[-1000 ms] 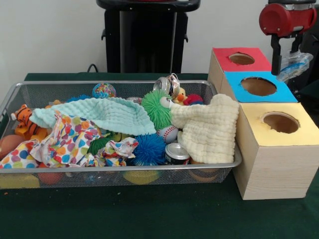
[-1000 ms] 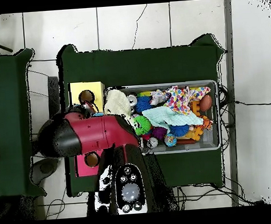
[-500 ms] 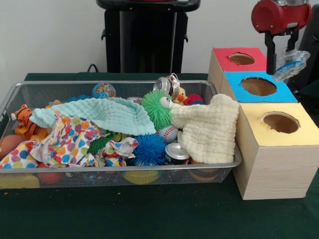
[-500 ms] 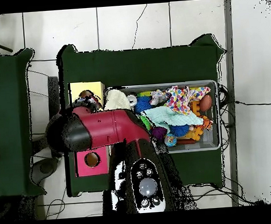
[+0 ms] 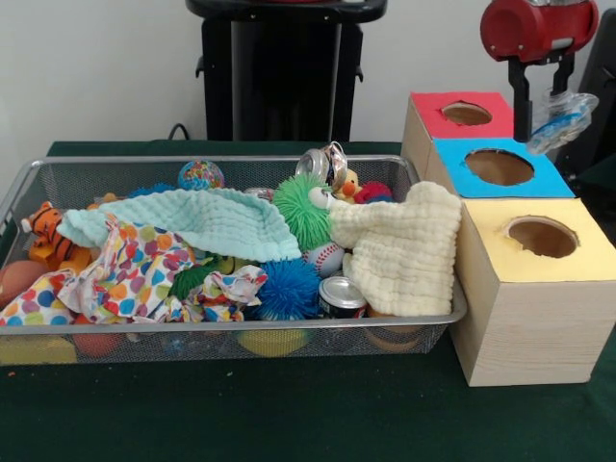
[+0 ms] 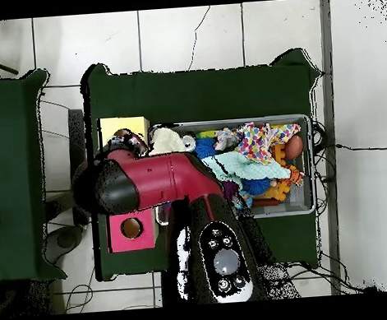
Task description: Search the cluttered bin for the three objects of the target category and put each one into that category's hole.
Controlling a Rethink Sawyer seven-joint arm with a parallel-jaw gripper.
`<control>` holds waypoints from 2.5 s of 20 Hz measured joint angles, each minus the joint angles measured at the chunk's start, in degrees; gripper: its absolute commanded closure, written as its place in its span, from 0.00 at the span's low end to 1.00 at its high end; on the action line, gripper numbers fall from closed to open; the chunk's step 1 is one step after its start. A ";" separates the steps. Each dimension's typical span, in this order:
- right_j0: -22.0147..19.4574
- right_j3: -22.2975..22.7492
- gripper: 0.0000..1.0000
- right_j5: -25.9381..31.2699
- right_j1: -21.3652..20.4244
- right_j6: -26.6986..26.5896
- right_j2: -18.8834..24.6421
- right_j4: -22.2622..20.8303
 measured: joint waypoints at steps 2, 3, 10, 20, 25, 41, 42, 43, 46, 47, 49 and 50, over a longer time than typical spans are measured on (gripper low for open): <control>-0.52 0.63 0.00 0.01 -0.21 0.00 0.52 -0.03; -1.21 1.56 0.00 0.01 -0.54 0.00 1.25 -0.06; -4.25 4.25 0.00 0.00 -1.32 0.00 4.32 -0.15; -8.11 6.08 0.00 0.00 -1.46 0.00 7.54 -0.16; -9.08 6.08 0.00 0.00 -1.45 0.00 8.35 -0.16; -9.31 6.24 0.00 0.00 -1.46 0.00 9.94 -0.18; -9.38 6.32 0.00 0.00 -1.46 0.00 9.99 -0.18; -9.45 6.39 0.00 0.00 -1.46 0.00 10.03 -0.18; -9.98 7.05 0.00 0.00 -1.46 0.00 10.58 -0.17; -10.21 7.34 0.00 0.00 -1.46 0.00 10.83 -0.16; -10.66 7.79 0.00 0.00 -1.46 0.00 11.26 -0.18; -11.42 8.45 0.00 0.00 -1.46 0.00 11.96 -0.18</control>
